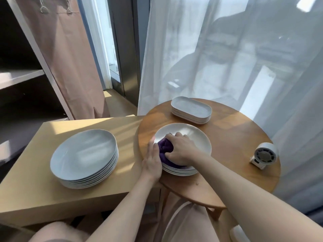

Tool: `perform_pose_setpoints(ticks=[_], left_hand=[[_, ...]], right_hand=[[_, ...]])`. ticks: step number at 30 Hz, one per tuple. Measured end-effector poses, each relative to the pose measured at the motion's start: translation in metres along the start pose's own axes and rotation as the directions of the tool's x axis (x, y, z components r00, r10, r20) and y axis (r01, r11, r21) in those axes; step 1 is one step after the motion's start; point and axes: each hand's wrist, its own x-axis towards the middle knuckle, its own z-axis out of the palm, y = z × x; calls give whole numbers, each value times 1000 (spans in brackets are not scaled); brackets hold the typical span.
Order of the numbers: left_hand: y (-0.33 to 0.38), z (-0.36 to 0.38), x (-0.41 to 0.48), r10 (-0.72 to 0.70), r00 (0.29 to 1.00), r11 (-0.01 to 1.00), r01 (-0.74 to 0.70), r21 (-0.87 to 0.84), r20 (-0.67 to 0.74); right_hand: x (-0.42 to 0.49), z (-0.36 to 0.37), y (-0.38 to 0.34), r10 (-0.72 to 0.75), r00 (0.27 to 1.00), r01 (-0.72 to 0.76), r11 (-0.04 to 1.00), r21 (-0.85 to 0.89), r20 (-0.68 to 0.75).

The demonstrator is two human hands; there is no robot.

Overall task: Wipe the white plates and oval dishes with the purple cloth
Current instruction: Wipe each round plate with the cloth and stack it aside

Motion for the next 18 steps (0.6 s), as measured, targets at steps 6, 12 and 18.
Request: perform_pose_setpoints(ticks=[6,12,18], left_hand=[[0,0,-4,9,1000,1000,-9,-13,4],[0,0,-9,24,1000,999,-24,44,7],[6,4,-12,13,1000,999,-12,52,-16]], right_hand=[[24,3,-4,-2,997,-2,999,-42,-79],[34,7,-1,60,971,-85,992,-96,-233],[33,13,4,137,914,-203,969,-139,-382]])
